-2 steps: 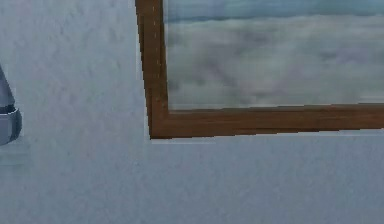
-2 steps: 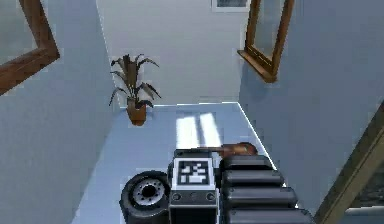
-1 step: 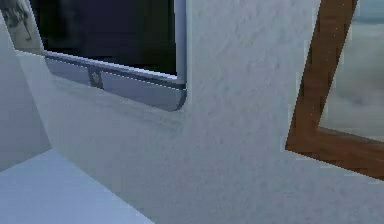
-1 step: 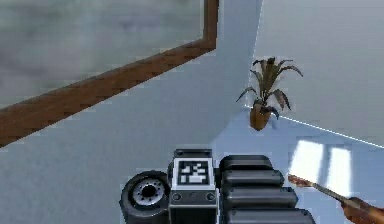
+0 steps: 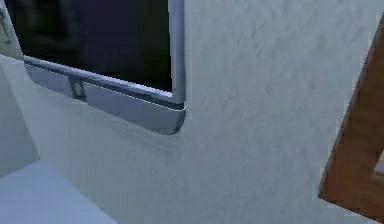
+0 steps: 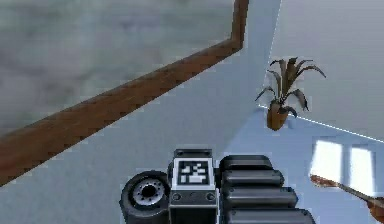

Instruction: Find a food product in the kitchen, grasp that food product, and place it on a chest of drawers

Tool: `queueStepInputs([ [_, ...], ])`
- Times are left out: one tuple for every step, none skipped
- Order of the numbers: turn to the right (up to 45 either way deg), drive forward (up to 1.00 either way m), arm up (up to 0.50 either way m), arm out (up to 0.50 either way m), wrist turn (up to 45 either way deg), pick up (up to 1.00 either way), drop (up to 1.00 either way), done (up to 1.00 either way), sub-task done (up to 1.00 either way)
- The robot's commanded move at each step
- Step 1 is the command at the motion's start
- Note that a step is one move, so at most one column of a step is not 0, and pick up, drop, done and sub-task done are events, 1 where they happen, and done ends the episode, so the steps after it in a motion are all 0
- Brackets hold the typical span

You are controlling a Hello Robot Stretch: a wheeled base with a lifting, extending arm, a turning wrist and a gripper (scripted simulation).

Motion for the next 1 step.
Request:
queueStepInputs([
  [-45.0, 0.0, 0.0, 0.0, 0.0, 0.0, 0.0, 0.0, 0.0],
])
